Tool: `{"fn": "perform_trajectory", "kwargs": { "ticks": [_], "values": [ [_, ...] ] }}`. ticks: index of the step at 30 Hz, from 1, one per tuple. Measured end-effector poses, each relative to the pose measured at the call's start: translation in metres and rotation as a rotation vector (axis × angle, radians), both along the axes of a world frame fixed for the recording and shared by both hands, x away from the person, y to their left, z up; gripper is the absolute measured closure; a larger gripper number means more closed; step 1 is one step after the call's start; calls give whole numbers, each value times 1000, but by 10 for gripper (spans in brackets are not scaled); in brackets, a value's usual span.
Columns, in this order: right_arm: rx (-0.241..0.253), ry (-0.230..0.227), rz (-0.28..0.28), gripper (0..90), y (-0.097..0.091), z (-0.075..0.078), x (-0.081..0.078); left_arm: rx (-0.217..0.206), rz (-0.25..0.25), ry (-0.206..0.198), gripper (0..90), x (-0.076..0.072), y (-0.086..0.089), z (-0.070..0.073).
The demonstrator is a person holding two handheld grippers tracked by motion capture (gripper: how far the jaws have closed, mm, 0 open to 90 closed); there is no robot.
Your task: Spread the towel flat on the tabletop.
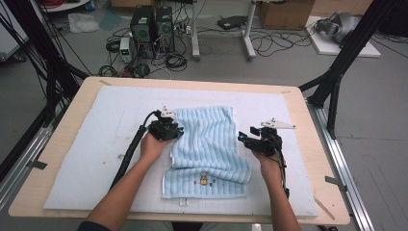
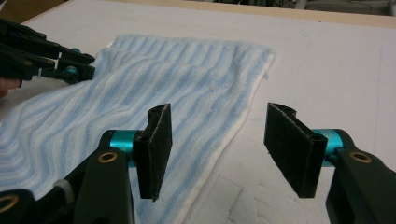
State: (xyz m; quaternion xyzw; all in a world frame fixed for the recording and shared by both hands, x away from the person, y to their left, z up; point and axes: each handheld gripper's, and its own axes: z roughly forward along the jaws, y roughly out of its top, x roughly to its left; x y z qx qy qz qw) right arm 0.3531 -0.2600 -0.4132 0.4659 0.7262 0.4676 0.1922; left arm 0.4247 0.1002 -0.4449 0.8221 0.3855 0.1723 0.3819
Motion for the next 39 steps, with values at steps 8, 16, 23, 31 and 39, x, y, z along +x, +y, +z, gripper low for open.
{"fn": "perform_trajectory", "kwargs": {
  "ticks": [8,16,23,31,39],
  "values": [
    [-4,2,20,414,3,-1,-1,-38,77,12,858,14,15,-2],
    [-7,11,29,415,7,-3,0,-113,177,9,860,27,37,-6],
    [1,11,30,420,7,-3,1,-86,227,-2,858,40,54,-4],
    [1,14,32,423,8,-5,2,-173,291,25,613,45,71,-5],
    [-4,16,44,481,11,-8,6,-267,200,-1,372,19,75,4]
  ]
}}
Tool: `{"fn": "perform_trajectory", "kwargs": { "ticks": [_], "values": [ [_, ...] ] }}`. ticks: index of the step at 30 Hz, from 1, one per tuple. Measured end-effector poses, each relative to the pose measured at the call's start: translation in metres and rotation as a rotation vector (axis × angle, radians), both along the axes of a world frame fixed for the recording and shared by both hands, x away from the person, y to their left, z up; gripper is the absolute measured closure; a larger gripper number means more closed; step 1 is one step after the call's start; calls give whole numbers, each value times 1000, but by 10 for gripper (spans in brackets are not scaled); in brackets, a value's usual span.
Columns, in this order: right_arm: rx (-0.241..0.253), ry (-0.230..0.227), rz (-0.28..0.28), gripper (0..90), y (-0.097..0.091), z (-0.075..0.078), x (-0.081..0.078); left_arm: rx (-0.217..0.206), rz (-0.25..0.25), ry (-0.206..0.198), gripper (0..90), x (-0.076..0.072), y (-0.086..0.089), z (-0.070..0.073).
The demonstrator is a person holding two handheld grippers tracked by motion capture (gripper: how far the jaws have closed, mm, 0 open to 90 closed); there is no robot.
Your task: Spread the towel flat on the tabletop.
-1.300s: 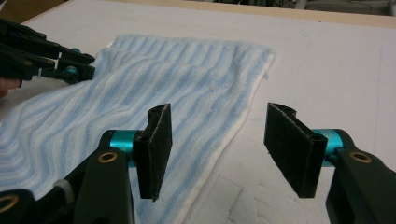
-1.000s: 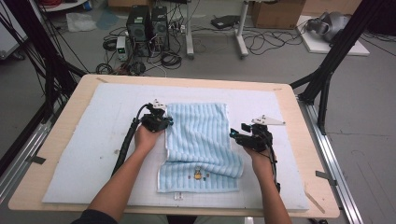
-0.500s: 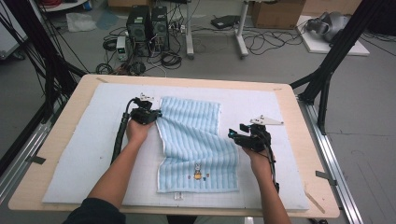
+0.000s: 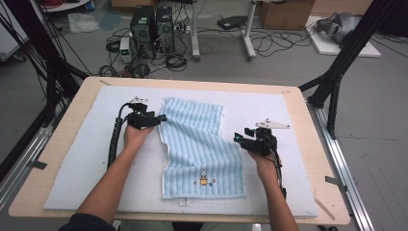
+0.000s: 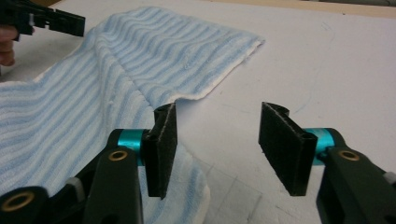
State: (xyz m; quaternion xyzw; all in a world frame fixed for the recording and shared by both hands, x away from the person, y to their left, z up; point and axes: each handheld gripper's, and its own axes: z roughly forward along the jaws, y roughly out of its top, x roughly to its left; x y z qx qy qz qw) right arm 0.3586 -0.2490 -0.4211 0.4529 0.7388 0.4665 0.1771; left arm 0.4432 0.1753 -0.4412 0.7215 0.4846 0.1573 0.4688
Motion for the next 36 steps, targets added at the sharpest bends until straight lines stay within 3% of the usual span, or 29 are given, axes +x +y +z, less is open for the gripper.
{"fn": "perform_trajectory", "kwargs": {
  "ticks": [2,4,7,12,13,15,17,21,24,31,34,36],
  "values": [
    [-4,6,2,499,1,-1,2,-6,-24,-28,350,-7,1,2],
    [-5,11,5,510,2,-2,4,-29,-70,-25,303,-12,2,3],
    [-16,10,11,534,6,-1,8,-45,-104,-73,270,-25,4,7],
    [-63,-10,47,702,14,1,15,-44,-127,-92,262,-43,13,5],
    [-73,-6,55,770,15,1,16,-53,-126,-102,256,-46,16,5],
    [-111,4,69,807,20,1,20,-55,-145,-112,252,-51,20,6],
    [-107,5,71,753,25,0,23,-64,-145,-136,251,-58,22,8],
    [-126,13,82,619,37,3,32,-82,-163,-142,257,-70,24,9],
    [-134,2,44,535,44,5,39,-42,-168,-157,270,-78,23,9],
    [-151,58,0,505,56,-1,65,-69,-145,-157,270,-86,32,6],
    [-248,79,-29,481,68,-3,79,-79,-136,-158,271,-87,34,5],
    [-253,80,-28,478,74,-2,86,-80,-141,-151,272,-88,34,3]
  ]
}}
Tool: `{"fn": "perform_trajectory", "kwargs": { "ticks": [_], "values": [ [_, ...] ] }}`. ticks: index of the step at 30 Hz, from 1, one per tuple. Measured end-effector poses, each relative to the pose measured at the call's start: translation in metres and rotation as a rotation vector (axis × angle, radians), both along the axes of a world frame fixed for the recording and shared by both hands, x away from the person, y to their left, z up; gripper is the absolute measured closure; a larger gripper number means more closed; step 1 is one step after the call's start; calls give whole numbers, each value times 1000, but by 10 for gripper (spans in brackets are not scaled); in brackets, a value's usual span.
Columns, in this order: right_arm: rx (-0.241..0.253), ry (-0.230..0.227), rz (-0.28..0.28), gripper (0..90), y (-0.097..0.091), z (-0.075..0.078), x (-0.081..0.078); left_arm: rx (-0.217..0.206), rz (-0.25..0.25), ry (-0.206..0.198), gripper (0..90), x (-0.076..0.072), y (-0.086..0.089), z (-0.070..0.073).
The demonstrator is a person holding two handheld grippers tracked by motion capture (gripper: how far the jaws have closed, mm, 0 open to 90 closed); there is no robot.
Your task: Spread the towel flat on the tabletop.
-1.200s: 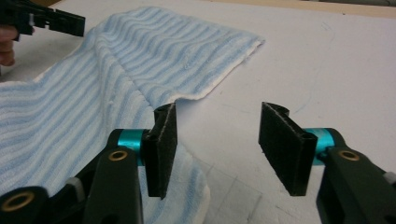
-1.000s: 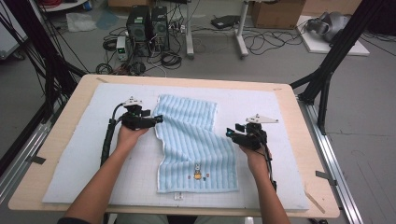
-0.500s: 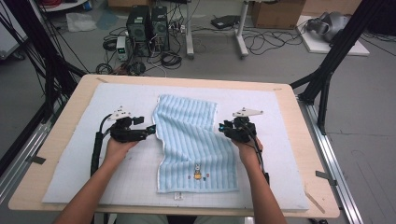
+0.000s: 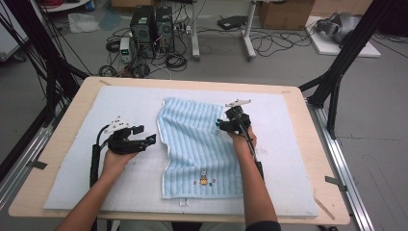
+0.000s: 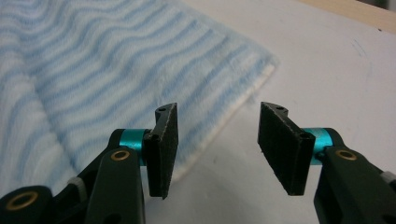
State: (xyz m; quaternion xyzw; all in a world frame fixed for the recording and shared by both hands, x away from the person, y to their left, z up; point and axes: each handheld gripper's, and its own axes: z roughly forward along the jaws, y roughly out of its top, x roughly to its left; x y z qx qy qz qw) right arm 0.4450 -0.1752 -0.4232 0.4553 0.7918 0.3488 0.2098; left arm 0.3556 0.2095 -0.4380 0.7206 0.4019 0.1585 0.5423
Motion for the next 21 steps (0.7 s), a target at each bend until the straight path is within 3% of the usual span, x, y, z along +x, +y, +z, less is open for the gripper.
{"fn": "perform_trajectory", "kwargs": {
  "ticks": [6,8,9,12,14,18,21],
  "values": [
    [7,76,25,502,13,-9,14,0,-5,2,275,0,0,-1],
    [-29,96,44,531,17,-14,15,-2,-4,7,278,0,1,-2],
    [-35,93,48,567,18,-16,15,-4,-1,9,278,0,1,-2],
    [-40,93,79,798,20,-15,16,-6,0,9,282,0,1,-2],
    [-87,67,89,845,24,-14,19,2,2,9,286,0,2,-2],
    [-105,31,16,853,20,-17,26,9,15,17,287,0,1,-4],
    [-155,-2,-67,853,17,-16,35,17,11,16,289,0,0,-4]
  ]
}}
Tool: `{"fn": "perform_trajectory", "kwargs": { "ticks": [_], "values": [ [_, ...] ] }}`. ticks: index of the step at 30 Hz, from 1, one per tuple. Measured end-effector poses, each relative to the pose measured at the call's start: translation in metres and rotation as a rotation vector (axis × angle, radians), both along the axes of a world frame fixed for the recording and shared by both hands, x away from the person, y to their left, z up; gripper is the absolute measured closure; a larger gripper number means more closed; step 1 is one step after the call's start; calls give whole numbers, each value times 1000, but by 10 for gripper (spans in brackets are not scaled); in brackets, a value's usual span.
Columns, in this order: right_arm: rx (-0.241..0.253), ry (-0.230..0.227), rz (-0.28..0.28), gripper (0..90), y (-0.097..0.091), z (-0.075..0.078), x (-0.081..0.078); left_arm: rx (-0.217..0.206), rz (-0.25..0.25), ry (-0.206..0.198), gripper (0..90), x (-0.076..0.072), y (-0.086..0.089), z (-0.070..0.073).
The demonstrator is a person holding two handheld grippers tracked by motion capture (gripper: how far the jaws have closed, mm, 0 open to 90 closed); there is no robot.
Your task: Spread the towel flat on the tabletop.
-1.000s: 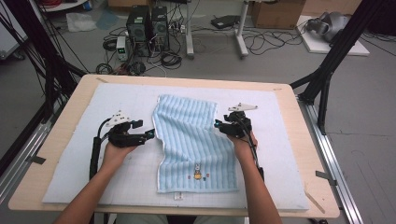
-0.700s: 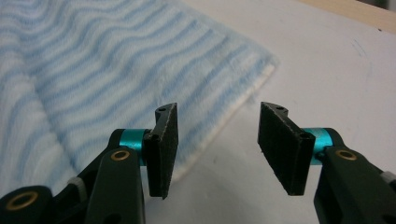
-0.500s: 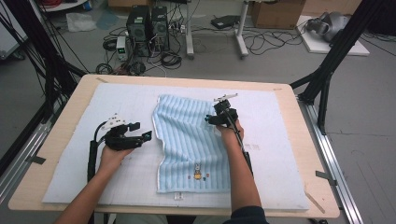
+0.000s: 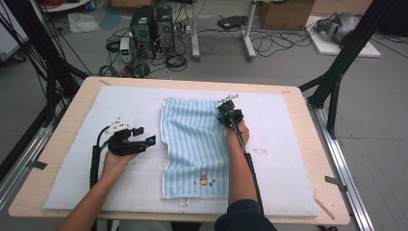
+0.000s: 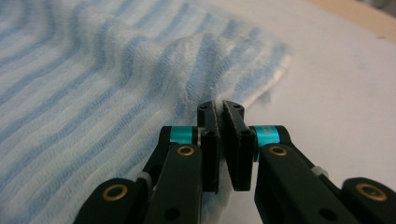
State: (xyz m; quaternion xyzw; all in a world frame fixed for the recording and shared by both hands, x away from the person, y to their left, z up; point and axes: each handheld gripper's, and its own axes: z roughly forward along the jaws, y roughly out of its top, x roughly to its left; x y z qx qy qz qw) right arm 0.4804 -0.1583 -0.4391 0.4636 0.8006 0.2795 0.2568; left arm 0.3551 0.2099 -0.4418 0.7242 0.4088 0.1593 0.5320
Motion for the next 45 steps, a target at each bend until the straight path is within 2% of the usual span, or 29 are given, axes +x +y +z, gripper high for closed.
{"fn": "perform_trajectory", "kwargs": {
  "ticks": [2,4,6,8,9,11,15,17,20,22,24,26,27,30,32,33,35,38,41,43,45],
  "values": [
    [-20,-46,-62,853,-4,2,4,0,2,2,290,0,0,0],
    [-8,-75,-119,848,-11,2,7,-2,4,2,291,0,1,-1],
    [11,-58,-135,812,-13,-1,8,-3,3,7,291,1,1,-2],
    [41,-50,-142,710,-14,-3,7,-8,4,9,293,1,0,-2],
    [60,-48,-136,680,-13,-1,6,-7,2,12,293,1,0,-3],
    [78,-72,-107,643,-12,5,1,1,0,13,295,1,-1,-3],
    [142,-95,-41,562,-16,21,-13,-6,-14,15,315,1,-3,-3],
    [173,-98,-27,553,-20,27,-23,-16,-19,21,324,1,-4,-3],
    [192,-118,11,542,-28,33,-39,-26,-26,29,335,1,-5,-3],
    [225,-114,31,541,-35,35,-49,-34,-32,32,340,1,-5,-2],
    [230,-112,48,540,-43,35,-60,-36,-40,39,345,2,-6,-3],
    [271,-87,73,537,-51,34,-70,-45,-46,47,346,2,-8,-3],
    [274,-82,80,538,-53,32,-77,-50,-52,51,347,3,-9,-3],
    [235,-64,101,545,-58,23,-91,-66,-53,56,350,5,-12,-1],
    [217,-23,104,544,-59,18,-96,-75,-55,55,367,7,-16,-2],
    [222,-31,107,545,-61,17,-99,-68,-53,57,373,8,-19,-2],
    [229,-36,108,543,-63,17,-102,-22,-49,75,373,13,-24,-2],
    [258,-27,103,533,-65,19,-107,-22,-44,91,371,22,-34,0],
    [365,-22,85,540,-69,24,-111,26,-63,146,371,30,-47,-3],
    [329,-41,68,557,-70,25,-111,76,-63,175,371,34,-55,-6],
    [307,-13,47,569,-72,20,-106,109,-63,188,375,35,-63,-9]
  ]
}}
